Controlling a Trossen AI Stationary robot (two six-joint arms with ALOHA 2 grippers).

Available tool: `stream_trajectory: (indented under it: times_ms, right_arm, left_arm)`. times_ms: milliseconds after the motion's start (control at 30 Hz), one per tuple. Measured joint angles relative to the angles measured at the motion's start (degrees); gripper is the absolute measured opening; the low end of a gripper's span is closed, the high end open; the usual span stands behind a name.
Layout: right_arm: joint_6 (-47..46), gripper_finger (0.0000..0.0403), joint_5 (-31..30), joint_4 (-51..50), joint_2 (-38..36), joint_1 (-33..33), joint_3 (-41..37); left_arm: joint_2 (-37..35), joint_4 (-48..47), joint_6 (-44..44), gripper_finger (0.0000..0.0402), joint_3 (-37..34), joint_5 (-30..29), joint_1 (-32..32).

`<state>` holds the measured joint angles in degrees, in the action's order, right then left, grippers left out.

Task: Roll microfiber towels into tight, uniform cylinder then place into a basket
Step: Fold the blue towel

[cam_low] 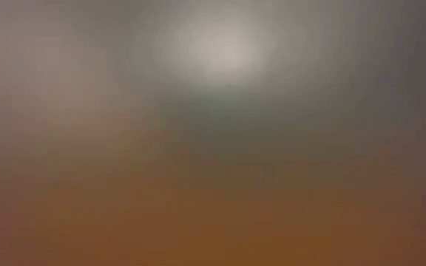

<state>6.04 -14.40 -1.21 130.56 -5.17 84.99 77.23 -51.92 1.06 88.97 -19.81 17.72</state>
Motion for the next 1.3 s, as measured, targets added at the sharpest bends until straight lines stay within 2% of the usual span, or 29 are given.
stream_trajectory:
  times_ms: [133, 400, 533, 1033, 1300]
  right_arm:
    - [0.07, 0.0013, 1.68, -0.20, 0.02, -0.04, 0.10]
    - [0.80, 0.0006, 2.03, -0.58, -0.19, -0.09, 0.50]
    - [1.70, 0.0004, 2.29, -4.12, -0.47, -0.09, 2.64]
    - [2.05, 0.0001, 2.19, -29.25, -1.03, -0.09, 20.83]
    - [2.03, 0.0000, 2.88, -46.19, -1.14, -1.05, 32.30]
  left_arm:
    - [0.00, 0.00, 0.07, 0.0000, 0.00, 0.02, 0.00]
    - [0.00, 0.00, 0.35, 0.0000, 0.00, 0.02, 0.00]
    - [0.00, 0.00, 0.37, 0.0000, 0.00, 0.00, 0.00]
    - [0.00, -3.64, 0.35, 0.0000, 0.00, 0.00, 0.02]
    - [-1.15, -7.27, -0.06, 0.0000, 0.00, -0.87, 0.02]
